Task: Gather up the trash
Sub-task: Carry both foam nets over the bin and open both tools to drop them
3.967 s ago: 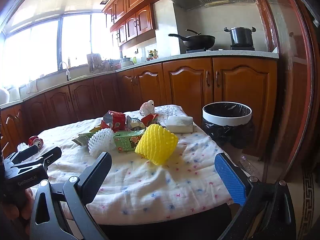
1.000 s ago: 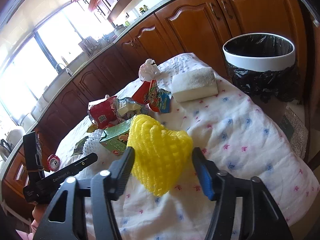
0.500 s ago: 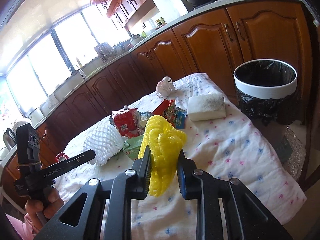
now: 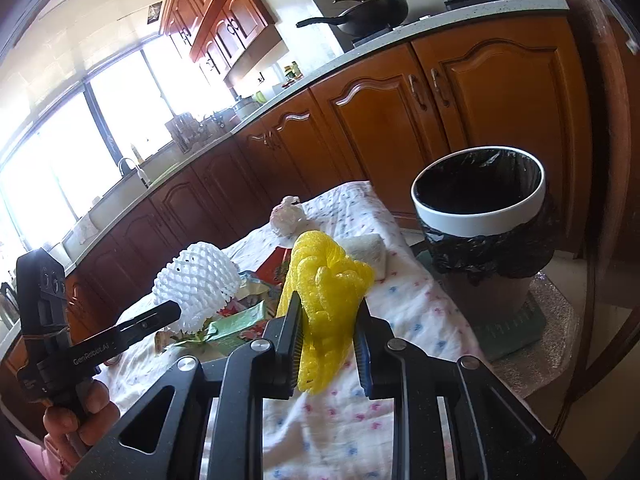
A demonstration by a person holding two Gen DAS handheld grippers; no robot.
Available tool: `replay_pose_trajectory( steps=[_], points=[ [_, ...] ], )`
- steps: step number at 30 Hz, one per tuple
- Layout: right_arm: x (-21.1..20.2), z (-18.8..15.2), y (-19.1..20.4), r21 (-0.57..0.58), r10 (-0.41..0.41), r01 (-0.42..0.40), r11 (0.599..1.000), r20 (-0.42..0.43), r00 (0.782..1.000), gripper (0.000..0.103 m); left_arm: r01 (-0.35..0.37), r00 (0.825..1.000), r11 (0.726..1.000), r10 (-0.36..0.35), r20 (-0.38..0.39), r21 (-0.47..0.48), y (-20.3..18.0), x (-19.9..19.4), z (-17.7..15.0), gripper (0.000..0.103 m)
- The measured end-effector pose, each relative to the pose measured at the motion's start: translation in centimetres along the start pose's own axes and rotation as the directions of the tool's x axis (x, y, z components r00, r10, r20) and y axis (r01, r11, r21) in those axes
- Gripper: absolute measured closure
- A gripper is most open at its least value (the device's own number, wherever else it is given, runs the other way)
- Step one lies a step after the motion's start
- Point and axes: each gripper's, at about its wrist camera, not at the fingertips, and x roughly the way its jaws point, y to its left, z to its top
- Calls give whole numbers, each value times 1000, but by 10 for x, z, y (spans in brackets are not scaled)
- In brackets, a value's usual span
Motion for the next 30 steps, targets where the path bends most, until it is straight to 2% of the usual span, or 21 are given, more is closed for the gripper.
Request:
replay_pose_trajectory(
  steps=[8, 20, 27, 30],
  points=[
    [-3, 25, -43, 30, -83, 82, 996, 20, 996, 80, 27, 1000, 998, -26, -17, 54, -33, 52, 31, 89],
    [9, 84, -93, 32, -185, 184, 982, 62, 981, 80, 68, 996, 989, -58, -74, 134, -81, 146, 89, 89],
    [36, 117, -120, 38, -209, 208, 977, 18, 978, 80, 72, 989, 982, -48, -137, 176, -110, 214, 125, 88],
    [50, 125, -128, 37, -226, 226, 973, -6, 974, 80, 69, 981, 982, -35, -189, 174, -116, 248, 134, 88]
  ],
)
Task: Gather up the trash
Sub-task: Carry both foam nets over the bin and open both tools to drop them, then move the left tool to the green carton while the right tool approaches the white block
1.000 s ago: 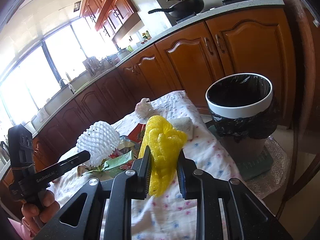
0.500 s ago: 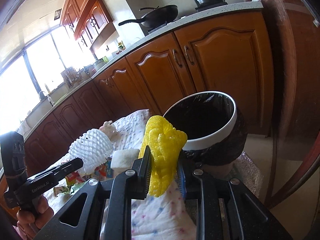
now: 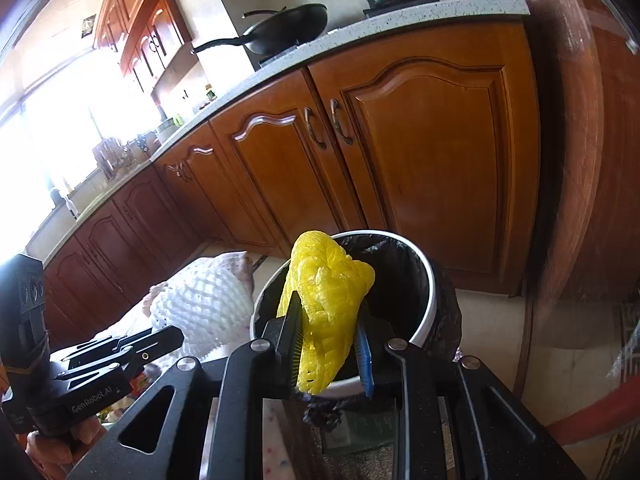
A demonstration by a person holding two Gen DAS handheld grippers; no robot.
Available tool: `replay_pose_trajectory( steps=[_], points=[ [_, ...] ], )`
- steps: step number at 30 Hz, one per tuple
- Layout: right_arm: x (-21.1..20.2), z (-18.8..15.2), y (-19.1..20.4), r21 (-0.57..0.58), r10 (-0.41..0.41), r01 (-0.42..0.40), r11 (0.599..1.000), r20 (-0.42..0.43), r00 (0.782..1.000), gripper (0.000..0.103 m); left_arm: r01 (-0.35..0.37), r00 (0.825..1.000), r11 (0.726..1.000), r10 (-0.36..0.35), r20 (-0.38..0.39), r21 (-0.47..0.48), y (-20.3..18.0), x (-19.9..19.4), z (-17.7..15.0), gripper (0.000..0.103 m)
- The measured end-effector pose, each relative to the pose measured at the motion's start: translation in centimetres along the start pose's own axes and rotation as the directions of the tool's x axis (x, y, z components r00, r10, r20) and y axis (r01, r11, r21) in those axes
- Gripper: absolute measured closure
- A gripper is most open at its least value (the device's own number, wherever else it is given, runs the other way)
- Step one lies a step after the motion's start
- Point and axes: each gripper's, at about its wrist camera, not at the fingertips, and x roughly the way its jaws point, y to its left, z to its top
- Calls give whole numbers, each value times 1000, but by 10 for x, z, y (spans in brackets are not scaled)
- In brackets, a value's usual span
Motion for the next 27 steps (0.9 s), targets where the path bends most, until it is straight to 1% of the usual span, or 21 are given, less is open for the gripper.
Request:
replay_pose_trajectory(
  steps=[3, 7, 10, 12, 13, 14, 16, 18, 20, 24, 26, 27],
  points=[
    [16, 6, -1, -13, -16, 16, 1000, -32, 999, 79, -6, 999, 1000, 6, -44, -3, 0, 29, 12, 88],
    [35, 11, -6, -24, -41, 40, 999, -69, 997, 79, 6, 996, 1000, -5, -91, 6, -4, 59, 22, 87],
    [47, 12, -11, -25, -51, 49, 998, -100, 994, 76, 1, 995, 1000, 0, -101, 10, -7, 69, 21, 78],
    [53, 12, -15, -20, -44, 42, 999, -121, 992, 73, 8, 995, 1000, -7, -101, 10, -7, 70, 21, 66],
    [55, 10, -16, -18, -44, 43, 999, -126, 991, 65, 11, 995, 1000, -10, -98, 8, -5, 69, 20, 62],
    [57, 10, -18, -16, -45, 43, 999, -128, 991, 55, 12, 995, 1000, -11, -95, 5, -4, 67, 19, 53],
    [57, 10, -21, -5, -35, 35, 999, -126, 991, 44, 15, 997, 1000, -14, -78, 4, -1, 61, 17, 52],
    [56, 11, -22, 2, -38, 39, 999, -119, 992, 44, 9, 998, 1000, -9, -66, -1, 1, 54, 14, 52],
    [51, 10, -24, 16, -30, 32, 999, -110, 993, 44, 17, 998, 1000, -18, -53, -15, 5, 45, 8, 52],
    [36, 5, -19, 36, -2, 5, 999, -82, 997, 43, 4, 1000, 999, -5, -23, -39, 16, 22, -11, 47],
    [25, -2, -13, 42, 22, -20, 999, -61, 998, 32, 5, 1000, 998, -5, -10, -57, 18, 6, -23, 46],
    [21, -5, -10, 45, 33, -31, 999, -53, 998, 28, 6, 1000, 998, -6, 0, -64, 21, -1, -30, 45]
  ],
)
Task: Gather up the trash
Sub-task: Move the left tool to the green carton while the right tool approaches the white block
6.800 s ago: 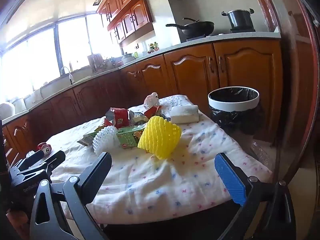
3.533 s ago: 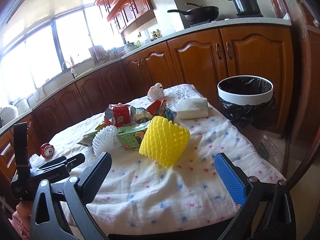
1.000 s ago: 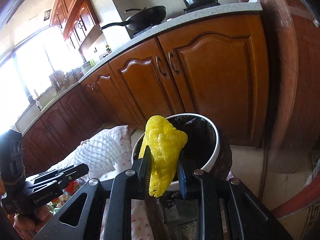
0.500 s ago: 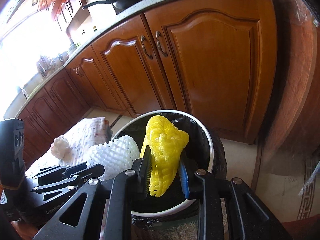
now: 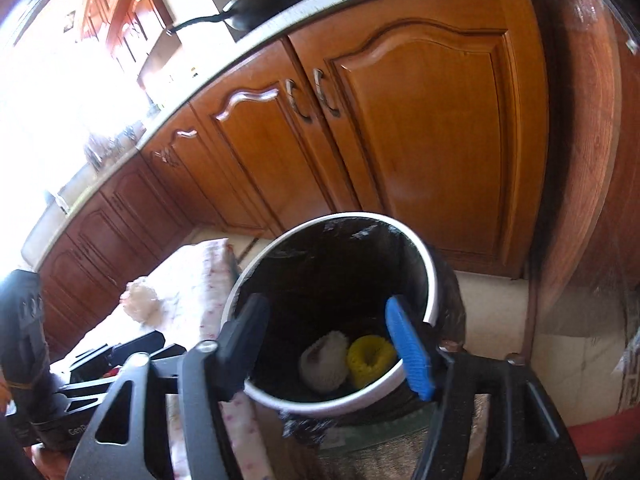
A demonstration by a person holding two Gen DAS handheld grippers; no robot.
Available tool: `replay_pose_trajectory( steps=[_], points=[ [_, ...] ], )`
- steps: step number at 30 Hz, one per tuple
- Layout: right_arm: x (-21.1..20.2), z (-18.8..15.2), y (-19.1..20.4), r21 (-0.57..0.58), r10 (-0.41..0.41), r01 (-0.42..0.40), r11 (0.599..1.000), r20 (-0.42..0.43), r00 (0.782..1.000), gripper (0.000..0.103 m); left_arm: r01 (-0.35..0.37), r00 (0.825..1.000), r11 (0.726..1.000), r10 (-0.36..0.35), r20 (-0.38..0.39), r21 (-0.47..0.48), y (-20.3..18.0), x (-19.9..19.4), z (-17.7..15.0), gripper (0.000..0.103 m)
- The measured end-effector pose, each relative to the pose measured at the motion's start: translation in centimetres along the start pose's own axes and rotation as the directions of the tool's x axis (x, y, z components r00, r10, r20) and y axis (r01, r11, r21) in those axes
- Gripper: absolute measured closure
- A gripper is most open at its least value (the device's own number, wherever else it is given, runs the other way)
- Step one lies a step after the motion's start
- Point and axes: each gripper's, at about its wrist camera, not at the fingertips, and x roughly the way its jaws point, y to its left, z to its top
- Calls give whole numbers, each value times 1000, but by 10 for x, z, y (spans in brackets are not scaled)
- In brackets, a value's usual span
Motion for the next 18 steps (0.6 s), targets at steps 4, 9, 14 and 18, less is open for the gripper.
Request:
replay_pose_trajectory(
  steps=[4, 9, 14, 18],
  points=[
    [-15, -22, 16, 11, 58, -59, 998, 9, 998, 19, -25, 999, 1000, 26, 38, -17, 12, -29, -27, 43],
    [-26, -47, 39, 21, 106, -106, 994, 7, 994, 19, -54, 996, 998, 56, 66, -39, 25, -63, -59, 43],
    [-32, -67, 56, 26, 142, -142, 990, -2, 990, 19, -75, 993, 995, 81, 85, -73, 38, -101, -87, 43],
    [-33, -81, 67, 26, 160, -159, 987, -17, 987, 19, -84, 990, 988, 97, 100, -127, 53, -126, -105, 43]
  ],
)
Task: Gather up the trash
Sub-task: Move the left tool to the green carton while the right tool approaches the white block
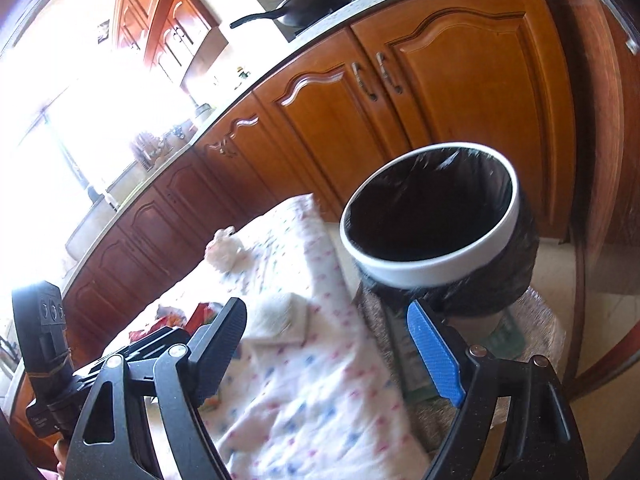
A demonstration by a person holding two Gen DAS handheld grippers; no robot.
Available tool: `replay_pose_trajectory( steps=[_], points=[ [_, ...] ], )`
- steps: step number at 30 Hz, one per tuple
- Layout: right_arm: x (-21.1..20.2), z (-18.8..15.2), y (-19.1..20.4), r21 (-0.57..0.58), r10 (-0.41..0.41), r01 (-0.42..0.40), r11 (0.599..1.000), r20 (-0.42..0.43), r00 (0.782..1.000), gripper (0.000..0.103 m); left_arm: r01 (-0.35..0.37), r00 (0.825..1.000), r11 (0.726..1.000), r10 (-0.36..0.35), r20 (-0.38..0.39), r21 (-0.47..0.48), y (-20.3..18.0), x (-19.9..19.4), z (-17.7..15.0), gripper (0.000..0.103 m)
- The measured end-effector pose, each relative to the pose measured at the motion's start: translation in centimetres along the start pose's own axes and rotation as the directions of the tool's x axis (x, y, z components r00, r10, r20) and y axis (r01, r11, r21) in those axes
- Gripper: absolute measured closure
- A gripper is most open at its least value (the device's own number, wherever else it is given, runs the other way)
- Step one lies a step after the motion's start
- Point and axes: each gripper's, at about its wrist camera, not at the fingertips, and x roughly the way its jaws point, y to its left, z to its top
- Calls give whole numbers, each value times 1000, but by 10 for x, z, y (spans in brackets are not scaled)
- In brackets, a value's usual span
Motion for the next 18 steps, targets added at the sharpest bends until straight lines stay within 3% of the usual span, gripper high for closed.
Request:
replay_pose_trajectory(
  steps=[11, 18],
  points=[
    [8, -38, 28, -3, 45, -45, 999, -44, 998, 19, -48, 998, 992, 53, 35, -116, 48, -58, -38, 43],
    [20, -53, 42, -36, 45, -48, 998, -78, 996, 19, -87, 995, 979, 95, 40, -183, 72, -75, -48, 43]
  ],
)
